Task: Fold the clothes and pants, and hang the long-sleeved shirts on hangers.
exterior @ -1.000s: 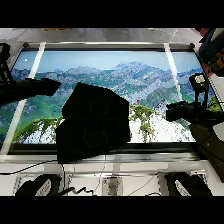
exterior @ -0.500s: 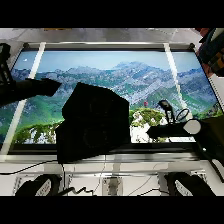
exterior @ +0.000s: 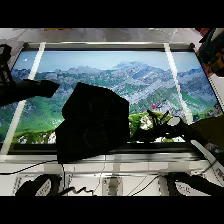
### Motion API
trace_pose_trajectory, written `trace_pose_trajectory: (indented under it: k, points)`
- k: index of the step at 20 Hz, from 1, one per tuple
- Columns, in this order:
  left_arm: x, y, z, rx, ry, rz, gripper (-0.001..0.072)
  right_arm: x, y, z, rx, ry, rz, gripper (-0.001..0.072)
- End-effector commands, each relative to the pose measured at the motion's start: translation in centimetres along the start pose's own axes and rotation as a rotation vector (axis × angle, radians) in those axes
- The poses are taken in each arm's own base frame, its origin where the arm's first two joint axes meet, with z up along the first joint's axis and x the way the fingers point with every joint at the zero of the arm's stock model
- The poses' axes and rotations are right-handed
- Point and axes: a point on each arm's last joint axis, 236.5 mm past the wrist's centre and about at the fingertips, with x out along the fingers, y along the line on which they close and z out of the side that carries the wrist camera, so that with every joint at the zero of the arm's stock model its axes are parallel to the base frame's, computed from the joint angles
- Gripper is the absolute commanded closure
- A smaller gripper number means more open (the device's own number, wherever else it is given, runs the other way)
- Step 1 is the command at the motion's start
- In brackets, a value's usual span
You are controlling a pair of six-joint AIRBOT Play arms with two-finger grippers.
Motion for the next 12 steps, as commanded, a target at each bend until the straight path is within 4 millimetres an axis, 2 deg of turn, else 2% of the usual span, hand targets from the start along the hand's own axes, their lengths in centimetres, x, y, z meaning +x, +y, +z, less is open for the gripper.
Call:
trace_pose_trajectory:
  k: [1, 4, 8, 10, 12]
  points:
    - [0.0, 0.4, -0.1, 0.011, 0.006, 0.016, 0.0013, 1.7, 0.7, 0.9, 0.094, 0.002, 0.103, 0.0257]
    - [0.0, 0.4, -0.1, 0.011, 0.006, 0.016, 0.0013, 1.8, 0.4, 1.3, 0.098, -0.013, 0.092, 0.0264]
    - [0.5, 0.6, -0.4, 0.003, 0.021, 0.014, 0.0013, 2.3, 1.3, 2.6, 0.085, -0.023, 0.07, 0.0268]
    - [1.1, 0.9, -0.8, -0.005, 0.038, 0.012, 0.0013, 3.4, 1.6, 2.4, 0.074, 0.013, 0.028, 0.0332]
    - [1.6, 1.1, -1.0, -0.011, 0.049, 0.011, 0.0013, 4.3, 2.6, 1.5, 0.046, 0.08, 0.033, 0.0334]
